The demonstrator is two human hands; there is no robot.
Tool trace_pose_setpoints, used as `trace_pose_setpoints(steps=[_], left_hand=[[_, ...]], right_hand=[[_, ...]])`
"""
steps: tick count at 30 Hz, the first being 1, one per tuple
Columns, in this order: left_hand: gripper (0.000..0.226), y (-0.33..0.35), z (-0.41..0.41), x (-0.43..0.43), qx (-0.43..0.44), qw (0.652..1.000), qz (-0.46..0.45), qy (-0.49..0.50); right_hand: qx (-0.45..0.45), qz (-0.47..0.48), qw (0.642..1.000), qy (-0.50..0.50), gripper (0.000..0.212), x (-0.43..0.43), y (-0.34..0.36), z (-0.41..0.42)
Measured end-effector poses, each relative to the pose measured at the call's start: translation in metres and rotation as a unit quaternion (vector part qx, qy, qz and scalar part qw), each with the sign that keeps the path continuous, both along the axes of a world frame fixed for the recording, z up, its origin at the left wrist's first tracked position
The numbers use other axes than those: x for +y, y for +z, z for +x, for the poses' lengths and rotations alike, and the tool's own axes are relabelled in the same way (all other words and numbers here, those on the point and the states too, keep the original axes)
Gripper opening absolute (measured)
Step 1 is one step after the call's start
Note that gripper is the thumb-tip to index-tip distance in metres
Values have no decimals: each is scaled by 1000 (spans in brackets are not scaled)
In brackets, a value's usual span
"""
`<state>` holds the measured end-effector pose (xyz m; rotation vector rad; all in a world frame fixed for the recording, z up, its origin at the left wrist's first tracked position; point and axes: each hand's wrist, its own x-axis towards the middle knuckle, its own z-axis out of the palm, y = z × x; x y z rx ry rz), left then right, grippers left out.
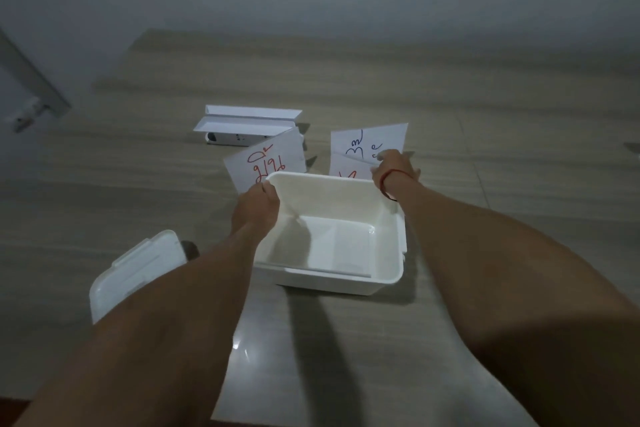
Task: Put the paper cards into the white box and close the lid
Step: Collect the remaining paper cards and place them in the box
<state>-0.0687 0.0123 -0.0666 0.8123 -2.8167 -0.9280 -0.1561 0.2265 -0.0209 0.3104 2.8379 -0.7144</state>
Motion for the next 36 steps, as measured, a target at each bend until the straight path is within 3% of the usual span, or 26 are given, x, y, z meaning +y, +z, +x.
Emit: trace_pose_setpoints(steps=[5, 8, 14, 19, 23, 31, 33, 36], left_hand=[[55, -5, -5, -1, 0, 1000, -2, 14], [55, -1, -4, 0, -5, 1000, -2, 11], [50, 9, 7, 0, -14, 999, 47, -15], [44, 16, 29, -2, -12, 991, 130, -27], [47, 29, 40, 4, -45, 990, 132, -25], [52, 27, 44, -8, -58, 981, 178, -43], [52, 26, 45, -9, -51, 978, 200, -37], [51, 26, 47, -10, -49, 976, 211, -26]], right_hand=[[-3, -30, 998, -52, 33, -8, -14, -14], [19, -11, 1000, -16, 28, -11, -12, -14], [159, 17, 982, 100, 24, -10, 14, 0], [224, 19, 972, 68, 35, -8, 64, 7], [253, -25, 966, 45, 35, -12, 91, 21], [15, -154, 981, 117, 32, -23, 60, 70], [-71, -128, 976, 163, 33, -25, 52, 87], [-219, -11, 945, 241, 34, -30, 41, 104]])
